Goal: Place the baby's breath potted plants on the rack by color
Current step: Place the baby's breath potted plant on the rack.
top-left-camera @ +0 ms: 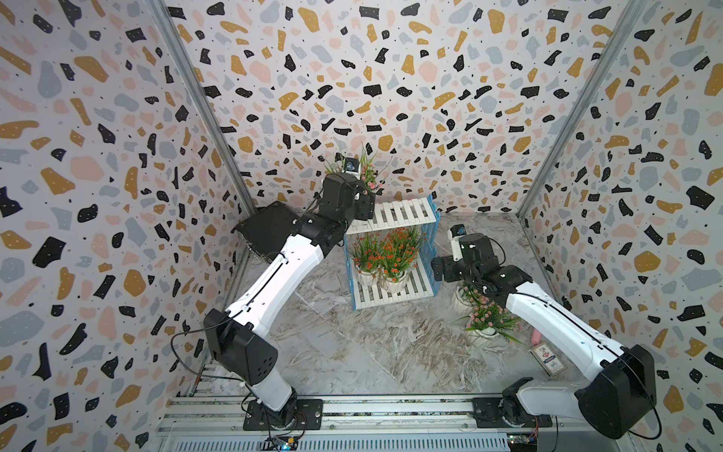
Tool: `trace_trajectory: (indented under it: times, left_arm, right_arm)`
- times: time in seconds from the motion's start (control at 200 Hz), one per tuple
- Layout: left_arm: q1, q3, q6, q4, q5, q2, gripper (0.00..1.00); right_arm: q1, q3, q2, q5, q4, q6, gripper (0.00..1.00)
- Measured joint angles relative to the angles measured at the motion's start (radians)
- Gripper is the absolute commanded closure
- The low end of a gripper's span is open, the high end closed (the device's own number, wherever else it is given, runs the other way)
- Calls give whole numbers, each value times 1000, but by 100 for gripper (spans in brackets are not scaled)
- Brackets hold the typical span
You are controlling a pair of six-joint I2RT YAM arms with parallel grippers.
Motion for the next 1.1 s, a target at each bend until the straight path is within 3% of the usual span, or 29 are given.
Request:
trace_trajectory:
  times: [0.556, 0.886, 1.096]
  left_arm:
    - [31, 0, -2, 4, 39, 23, 23]
    - [34, -17, -10, 24, 52, 22, 1]
    - [41, -34, -18, 47, 64, 16, 1]
  right_arm:
    - [0, -33, 0, -2, 0, -13, 0]
    - [0, -33, 0, -9, 0, -15, 0]
    - [0, -33, 0, -24, 0, -15, 0]
